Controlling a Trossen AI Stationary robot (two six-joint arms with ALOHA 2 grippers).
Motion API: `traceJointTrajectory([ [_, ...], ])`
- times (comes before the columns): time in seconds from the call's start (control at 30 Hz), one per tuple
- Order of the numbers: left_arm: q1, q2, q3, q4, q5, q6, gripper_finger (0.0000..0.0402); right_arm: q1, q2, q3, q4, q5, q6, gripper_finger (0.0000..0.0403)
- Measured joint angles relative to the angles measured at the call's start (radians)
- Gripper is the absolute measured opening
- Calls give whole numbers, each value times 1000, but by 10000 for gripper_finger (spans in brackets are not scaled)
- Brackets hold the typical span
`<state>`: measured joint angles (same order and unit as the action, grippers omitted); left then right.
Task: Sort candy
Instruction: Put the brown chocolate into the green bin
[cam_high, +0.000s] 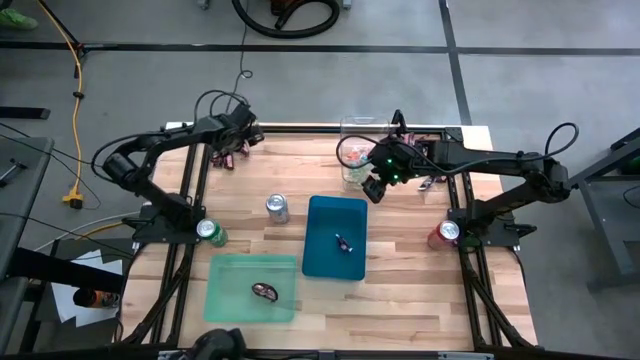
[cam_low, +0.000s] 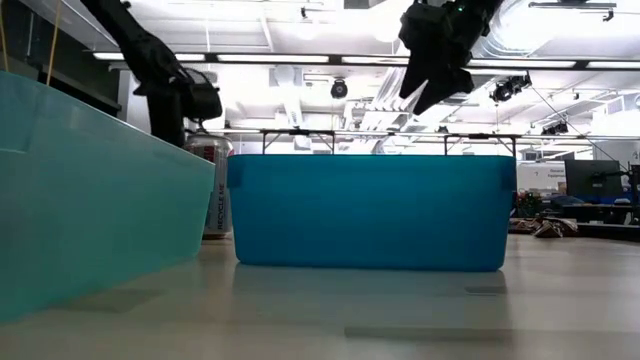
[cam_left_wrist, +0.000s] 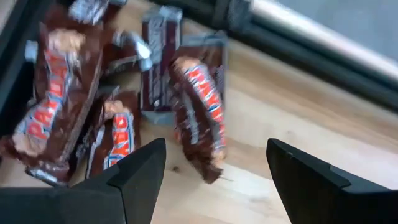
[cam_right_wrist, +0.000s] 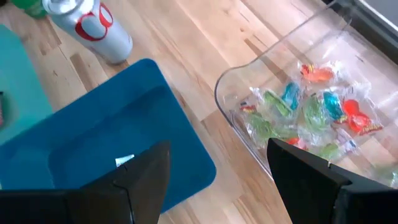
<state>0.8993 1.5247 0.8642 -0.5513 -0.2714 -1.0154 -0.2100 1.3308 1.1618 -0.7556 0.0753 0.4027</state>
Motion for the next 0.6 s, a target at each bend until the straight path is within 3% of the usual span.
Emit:
traceJointTrajectory([
  [0.37,28,131,1,32,52,-57,256,0,0,0,5,1,31,262],
  [0.6,21,128,8,25,58,-54,164,1,0,0,6,6,35,262],
])
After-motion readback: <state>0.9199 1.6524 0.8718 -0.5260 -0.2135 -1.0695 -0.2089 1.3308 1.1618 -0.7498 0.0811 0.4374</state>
